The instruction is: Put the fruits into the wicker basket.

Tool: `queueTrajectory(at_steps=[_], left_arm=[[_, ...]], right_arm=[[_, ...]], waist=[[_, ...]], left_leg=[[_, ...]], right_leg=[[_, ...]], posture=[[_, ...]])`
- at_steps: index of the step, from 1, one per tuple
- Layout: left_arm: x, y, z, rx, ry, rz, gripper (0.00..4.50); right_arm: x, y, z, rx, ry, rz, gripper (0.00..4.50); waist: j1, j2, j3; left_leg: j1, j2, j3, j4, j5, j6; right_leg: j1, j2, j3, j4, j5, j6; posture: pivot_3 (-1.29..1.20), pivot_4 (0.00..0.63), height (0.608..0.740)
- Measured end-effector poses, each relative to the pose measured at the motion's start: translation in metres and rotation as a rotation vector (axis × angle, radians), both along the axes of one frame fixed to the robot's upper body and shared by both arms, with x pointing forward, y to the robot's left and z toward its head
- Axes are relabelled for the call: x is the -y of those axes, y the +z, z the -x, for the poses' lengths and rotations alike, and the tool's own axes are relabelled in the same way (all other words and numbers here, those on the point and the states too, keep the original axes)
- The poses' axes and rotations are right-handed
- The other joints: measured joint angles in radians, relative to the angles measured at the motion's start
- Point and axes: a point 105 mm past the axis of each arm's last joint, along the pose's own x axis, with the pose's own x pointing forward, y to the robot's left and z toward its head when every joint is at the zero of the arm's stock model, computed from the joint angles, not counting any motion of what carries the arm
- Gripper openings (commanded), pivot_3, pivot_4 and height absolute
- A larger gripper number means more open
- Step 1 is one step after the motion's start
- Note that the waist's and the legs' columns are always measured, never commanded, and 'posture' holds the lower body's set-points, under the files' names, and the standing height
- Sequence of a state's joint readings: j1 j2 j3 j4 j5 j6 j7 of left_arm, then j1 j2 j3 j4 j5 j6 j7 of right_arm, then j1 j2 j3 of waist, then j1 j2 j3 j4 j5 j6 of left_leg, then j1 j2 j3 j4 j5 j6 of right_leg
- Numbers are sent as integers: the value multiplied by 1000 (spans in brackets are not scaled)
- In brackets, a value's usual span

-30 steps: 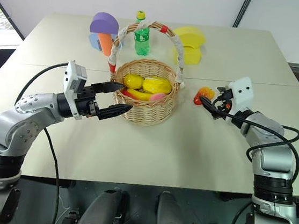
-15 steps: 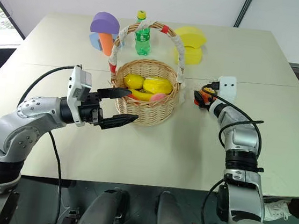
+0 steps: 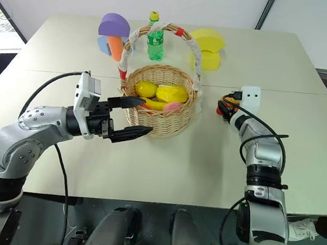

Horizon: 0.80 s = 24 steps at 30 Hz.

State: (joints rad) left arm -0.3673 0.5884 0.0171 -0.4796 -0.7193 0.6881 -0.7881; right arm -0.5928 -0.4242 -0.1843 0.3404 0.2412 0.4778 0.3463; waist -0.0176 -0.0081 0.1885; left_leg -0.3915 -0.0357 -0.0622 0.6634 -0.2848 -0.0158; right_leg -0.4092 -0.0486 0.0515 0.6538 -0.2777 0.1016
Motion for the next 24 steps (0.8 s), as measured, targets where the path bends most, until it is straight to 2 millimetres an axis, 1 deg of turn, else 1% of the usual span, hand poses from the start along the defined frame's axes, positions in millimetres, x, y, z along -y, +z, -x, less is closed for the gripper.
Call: queueTrajectory(at_steps=[2, 4, 5, 7, 8, 10, 11, 12, 13, 14, 17, 19, 21, 23, 24], left_arm=[[-5, -2, -3, 1, 23, -12, 4500], [-14, -4, -6, 0, 54, -25, 4500], [-20, -5, -8, -2, 76, -25, 4500], [-33, -8, -13, -11, 122, -30, 4500], [-38, -9, -15, -14, 139, -30, 4500], [-43, -10, -18, -15, 151, -31, 4500], [-44, -11, -18, -15, 149, -32, 4500], [-44, -11, -18, -15, 149, -33, 4500], [-44, -11, -18, -13, 148, -33, 4500], [-44, -11, -18, -10, 147, -33, 4500], [-45, -11, -18, -6, 152, -36, 4500], [-45, -11, -18, -5, 154, -35, 4500], [-43, -11, -16, -1, 153, -34, 4500], [-43, -12, -13, 2, 154, -37, 4500], [-42, -12, -12, 1, 156, -37, 4500]], right_arm=[[5, 13, 13, 46, 39, 60, 2326], [8, 29, 30, 93, 100, 129, 2326], [8, 38, 43, 114, 159, 166, 2326], [0, 53, 62, 152, 265, 209, 2326], [-8, 59, 72, 164, 333, 225, 2326], [-31, 75, 87, 210, 467, 219, 2326], [-46, 82, 95, 234, 540, 210, 2326], [-65, 88, 104, 260, 628, 201, 2326], [-82, 92, 109, 278, 694, 191, 2326], [-93, 94, 112, 287, 732, 183, 2326], [-124, 96, 106, 292, 765, 137, 2326], [-140, 98, 90, 286, 719, 102, 2326], [-151, 98, 70, 270, 649, 80, 2326], [-156, 94, 58, 245, 616, 86, 2326], [-158, 91, 52, 229, 604, 83, 2825]], waist=[[4, 0, 0], [4, 0, 0], [4, 0, 0], [1, 0, 0], [-2, 0, 0], [-7, 0, 0], [-7, 0, 0], [-7, 0, 0], [-6, 0, 0], [-5, 0, 0], [0, 0, 0], [0, 0, 0], [0, 0, 0], [3, 0, 0], [5, 0, 0]], left_leg=[[0, 0, 0, 0, 0, 0], [0, 0, 0, 0, 0, 1], [-1, 0, 0, 0, 0, 1], [0, 1, 0, 0, -1, 1], [0, 1, 0, 0, -1, 1], [1, 3, 0, 0, -1, 1], [1, 3, 0, 0, -1, 1], [1, 5, 0, 0, 0, 1], [1, 5, 0, 0, 0, 1], [1, 5, 0, 0, 0, 1], [1, 5, 0, 0, 0, 0], [0, 5, 0, 0, 0, 0], [0, 5, 0, 0, 0, 0], [-1, 5, 0, 0, 0, -1], [-2, 5, 0, -1, 0, -1]], right_leg=[[0, 0, 0, 0, 0, 0], [0, 0, 0, 0, 0, 0], [0, 0, 0, -1, 0, 0], [1, 0, 0, -2, 0, 0], [1, 0, 0, -2, 0, 0], [1, 1, 0, -2, 0, 0], [1, 1, 0, -1, 0, 0], [1, 2, 0, -1, 0, 0], [2, 2, 0, -1, 0, 0], [1, 2, 0, -1, 0, 0], [1, 2, 0, -1, 0, 0], [0, 1, 0, -2, 1, -1], [-1, 1, 0, -2, 1, -2], [-1, 1, 0, -2, 1, -2], [-2, 0, 0, -2, 1, -2]], posture=[[0, 150, 740], [0, 150, 740], [0, 150, 740], [0, 150, 740], [0, 150, 740], [0, 150, 740], [0, 150, 740], [0, 150, 740], [0, 150, 740], [0, 150, 740], [0, 150, 740], [0, 150, 740], [0, 150, 740], [0, 150, 740], [0, 150, 740]])
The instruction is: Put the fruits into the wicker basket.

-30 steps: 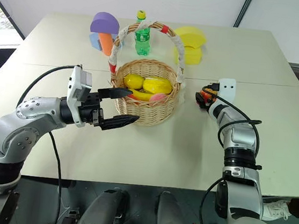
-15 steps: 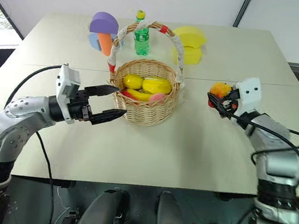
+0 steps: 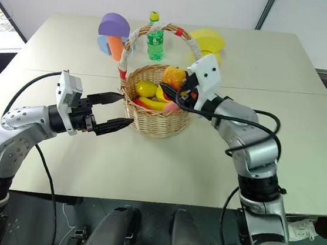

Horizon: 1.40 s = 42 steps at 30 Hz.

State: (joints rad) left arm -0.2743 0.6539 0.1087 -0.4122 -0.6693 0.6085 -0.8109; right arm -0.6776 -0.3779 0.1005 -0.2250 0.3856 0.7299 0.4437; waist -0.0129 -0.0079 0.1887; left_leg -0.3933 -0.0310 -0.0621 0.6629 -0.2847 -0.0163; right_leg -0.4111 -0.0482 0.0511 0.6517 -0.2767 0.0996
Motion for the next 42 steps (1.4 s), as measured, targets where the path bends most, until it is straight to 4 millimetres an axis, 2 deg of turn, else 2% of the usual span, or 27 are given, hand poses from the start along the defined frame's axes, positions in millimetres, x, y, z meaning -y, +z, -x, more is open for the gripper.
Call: queueTrajectory(at_steps=[1, 4, 8, 12, 14, 16, 19, 21, 24, 28, 31, 35, 37, 42], left_arm=[[0, 0, 0, 0, 2, 3, 4500], [3, 2, 3, 4, 0, 17, 4500], [5, 2, 4, 3, 8, 22, 4500], [5, 0, 4, -8, 14, 35, 4500], [6, 0, 4, -7, 11, 39, 4500], [7, 3, 3, 2, 7, 45, 4500], [8, 7, -1, 12, 4, 57, 4500], [10, 9, -3, 13, -2, 72, 4500], [13, 11, -7, 23, -15, 87, 4500], [13, 11, -7, 24, -17, 86, 4500], [13, 10, -6, 25, -14, 85, 4500], [13, 8, -4, 23, -5, 83, 4500], [13, 9, -3, 26, -3, 82, 4500], [15, 9, -1, 32, -6, 81, 4500]], right_arm=[[-1, -3, -2, -8, -5, 4, 3346], [-5, -8, -3, -17, 11, 19, 4453], [-6, 2, 8, 50, 62, 36, 4453], [3, 19, 44, 159, 192, 43, 4453], [9, 22, 62, 171, 252, 32, 4453], [22, 21, 72, 148, 252, 7, 4453], [41, 20, 64, 129, 152, 0, 4453], [52, 17, 48, 110, 55, -23, 4453], [65, 4, 7, 43, -139, -100, 4453], [63, -13, -18, -9, -210, -150, 4453], [56, -16, -27, -13, -208, -169, 3147], [56, -16, -28, -13, -205, -190, 1014], [57, -16, -28, -12, -206, -191, 85], [66, -9, -25, 15, -227, -212, 71]], waist=[[2, 0, 0], [0, 0, 0], [-2, 0, 0], [1, 0, 0], [0, 0, 0], [0, 0, 0], [-7, 0, 0], [-9, 0, 0], [-10, 0, 0], [-6, 0, 0], [-6, 0, 0], [-2, 0, 0], [-2, 0, 0], [-4, 0, 0]], left_leg=[[0, 0, 0, 0, 0, 0], [-2, -1, 0, 0, 0, 0], [-2, -2, 0, 0, 0, 1], [-1, -2, 0, 0, -1, 1], [-1, -2, 0, 0, -1, 1], [0, -2, 0, 0, -1, 1], [2, -1, 1, 0, -1, 1], [3, 0, 1, 0, 0, 1], [3, 1, 1, 0, 0, -1], [1, 1, 1, 0, 0, -1], [0, 1, 2, 0, 0, 0], [0, 0, 2, 0, 0, 0], [0, 0, 2, 0, 0, 0], [0, 0, 2, 0, 0, 0]], right_leg=[[0, 0, 0, 0, 0, 0], [-1, -1, 0, -1, 0, 0], [-2, -1, 0, 0, 0, 0], [-1, -1, -1, -1, 0, 0], [1, -1, -1, -2, 0, 0], [2, -1, -1, -2, 0, 0], [2, -1, 0, -1, 0, 0], [2, 0, 0, 0, 0, 0], [1, 2, 0, 1, 1, 0], [-1, 2, 0, 1, 0, -1], [-1, 1, 0, 0, 0, -1], [-1, 1, 0, 0, 0, -1], [-1, 1, 0, 0, 0, -1], [-1, 1, 0, 0, 0, -1]], posture=[[0, 150, 740], [0, 150, 740], [0, 150, 740], [0, 150, 740], [0, 150, 740], [0, 150, 740], [0, 150, 740], [0, 150, 740], [0, 150, 740], [0, 150, 740], [0, 150, 740], [0, 150, 740], [0, 150, 740], [0, 150, 740]])
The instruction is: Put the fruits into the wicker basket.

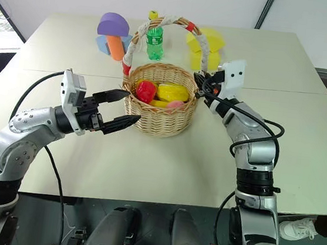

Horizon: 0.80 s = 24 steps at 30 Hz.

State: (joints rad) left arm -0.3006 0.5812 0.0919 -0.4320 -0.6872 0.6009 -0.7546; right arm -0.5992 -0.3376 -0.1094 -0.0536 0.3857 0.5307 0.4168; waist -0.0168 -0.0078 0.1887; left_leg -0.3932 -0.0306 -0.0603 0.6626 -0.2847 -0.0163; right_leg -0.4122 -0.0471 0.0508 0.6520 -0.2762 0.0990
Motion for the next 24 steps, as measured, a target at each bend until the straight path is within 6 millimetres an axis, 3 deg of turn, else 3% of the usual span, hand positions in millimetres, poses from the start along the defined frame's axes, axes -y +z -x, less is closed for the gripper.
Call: queueTrajectory(at_steps=[3, 9, 12, 16, 23, 24], left_arm=[[1, 1, 0, 3, -5, 3, 4500], [4, 2, -1, 4, -19, 5, 4500], [12, 1, -4, -2, -43, 15, 4500], [14, 2, -6, 4, -47, 9, 4500], [14, 1, -5, 3, -60, 1, 4500], [14, 1, -5, 3, -60, 0, 4500]], right_arm=[[34, 12, 1, 43, -118, 25, 71], [139, 39, 12, 125, -525, 88, 71], [177, 32, 13, 93, -682, 97, 71], [200, 10, 10, 23, -766, 63, 71], [200, 14, 9, 55, -767, 56, 3460], [200, 15, 10, 60, -771, 59, 3460]], waist=[[7, 0, 0], [4, 0, 0], [-5, 0, 0], [-10, 1, 0], [-12, 1, 0], [-11, 1, 0]], left_leg=[[0, 0, 0, 0, 0, 0], [0, -3, 0, 0, -1, 1], [1, -2, 1, 0, 0, 1], [1, 1, 3, 0, 0, 1], [1, 1, 3, 1, 0, 1], [1, 1, 2, 1, 0, 1]], right_leg=[[0, -1, 0, 0, 0, 0], [1, -3, 0, -1, 0, 0], [1, -1, 1, 0, 0, 0], [1, 2, 1, 1, 0, 0], [1, 2, 1, 1, 0, 0], [1, 2, 1, 1, 0, 0]], posture=[[0, 150, 740], [0, 150, 740], [0, 150, 740], [0, 150, 740], [0, 150, 740], [0, 150, 740]])
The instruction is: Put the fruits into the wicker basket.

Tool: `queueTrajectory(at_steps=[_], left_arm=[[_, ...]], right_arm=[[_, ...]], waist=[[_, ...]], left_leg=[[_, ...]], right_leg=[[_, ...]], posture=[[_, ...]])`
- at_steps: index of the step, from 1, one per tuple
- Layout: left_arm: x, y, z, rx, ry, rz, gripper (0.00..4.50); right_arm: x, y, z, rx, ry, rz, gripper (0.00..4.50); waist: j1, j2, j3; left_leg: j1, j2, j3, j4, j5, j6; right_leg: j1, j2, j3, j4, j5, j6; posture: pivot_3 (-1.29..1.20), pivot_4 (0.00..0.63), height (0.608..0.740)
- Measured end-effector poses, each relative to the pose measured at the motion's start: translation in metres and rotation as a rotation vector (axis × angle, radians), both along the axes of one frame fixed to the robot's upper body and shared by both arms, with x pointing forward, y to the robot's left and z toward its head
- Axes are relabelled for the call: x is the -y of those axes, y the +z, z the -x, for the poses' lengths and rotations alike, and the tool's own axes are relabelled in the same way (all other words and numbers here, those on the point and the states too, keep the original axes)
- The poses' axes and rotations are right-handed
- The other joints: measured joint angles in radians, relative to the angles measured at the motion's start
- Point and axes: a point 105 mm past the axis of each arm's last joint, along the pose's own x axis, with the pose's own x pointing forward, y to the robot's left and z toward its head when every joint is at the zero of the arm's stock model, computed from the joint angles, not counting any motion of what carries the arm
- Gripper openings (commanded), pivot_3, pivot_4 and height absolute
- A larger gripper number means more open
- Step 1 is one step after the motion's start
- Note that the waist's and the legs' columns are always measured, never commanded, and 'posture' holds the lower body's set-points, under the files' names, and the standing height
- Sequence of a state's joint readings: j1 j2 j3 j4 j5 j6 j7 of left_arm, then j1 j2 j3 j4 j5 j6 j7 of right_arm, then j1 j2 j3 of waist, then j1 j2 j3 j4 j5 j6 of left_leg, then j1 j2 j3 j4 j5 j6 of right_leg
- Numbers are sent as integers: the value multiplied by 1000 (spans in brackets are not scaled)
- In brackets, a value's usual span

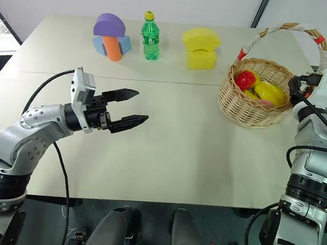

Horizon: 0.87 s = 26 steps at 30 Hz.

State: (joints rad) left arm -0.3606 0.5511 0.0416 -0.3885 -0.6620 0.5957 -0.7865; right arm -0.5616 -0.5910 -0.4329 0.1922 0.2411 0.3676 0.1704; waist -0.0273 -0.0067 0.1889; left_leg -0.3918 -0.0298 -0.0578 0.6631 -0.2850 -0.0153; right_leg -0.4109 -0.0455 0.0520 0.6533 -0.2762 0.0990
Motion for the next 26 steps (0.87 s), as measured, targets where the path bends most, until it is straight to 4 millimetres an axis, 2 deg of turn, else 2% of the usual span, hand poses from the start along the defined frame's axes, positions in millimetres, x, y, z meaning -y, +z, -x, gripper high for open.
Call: queueTrajectory(at_steps=[4, 9, 14, 17, 20, 22, 26], left_arm=[[-3, -4, 1, -11, 1, -11, 4500], [-17, -12, -1, -36, 56, -28, 4500], [-39, -26, -14, -70, 190, -40, 4500], [-53, -44, -19, -103, 278, -74, 4500], [-58, -56, -19, -133, 314, -90, 4500], [-58, -58, -19, -131, 326, -83, 4500], [-61, -63, -18, -140, 348, -91, 4500]], right_arm=[[6, 2, 13, 15, -10, 42, 3460], [6, -6, 44, 6, 94, 96, 3460], [-33, -21, 66, -35, 381, 133, 3460], [-81, -42, 78, -115, 649, 160, 3460], [-118, -52, 83, -157, 825, 170, 3460], [-130, -55, 81, -172, 876, 180, 3460], [-139, -58, 74, -185, 903, 201, 3460]], waist=[[10, 0, 0], [16, 0, 0], [7, 0, 0], [4, 0, 0], [10, 0, 0], [16, 0, 0], [16, 0, 0]], left_leg=[[0, 0, 0, 0, 0, 0], [0, 0, -1, 0, 0, 1], [2, 1, 0, 0, 0, 1], [3, 2, 0, 0, 0, 1], [3, 2, -1, 0, 0, 1], [2, 2, -1, 1, 0, 0], [1, 1, -2, 0, -1, 0]], right_leg=[[0, 0, 0, 0, 0, 0], [2, -1, 0, -2, 0, 0], [3, 1, 0, -2, 0, 0], [3, 1, 0, -1, 0, 0], [3, 1, 0, -2, 0, 0], [3, 0, 0, -2, 0, 0], [3, -1, 0, -3, 0, 0]], posture=[[0, 150, 740], [0, 150, 740], [0, 150, 740], [0, 150, 740], [0, 150, 740], [0, 150, 740], [0, 150, 740]])
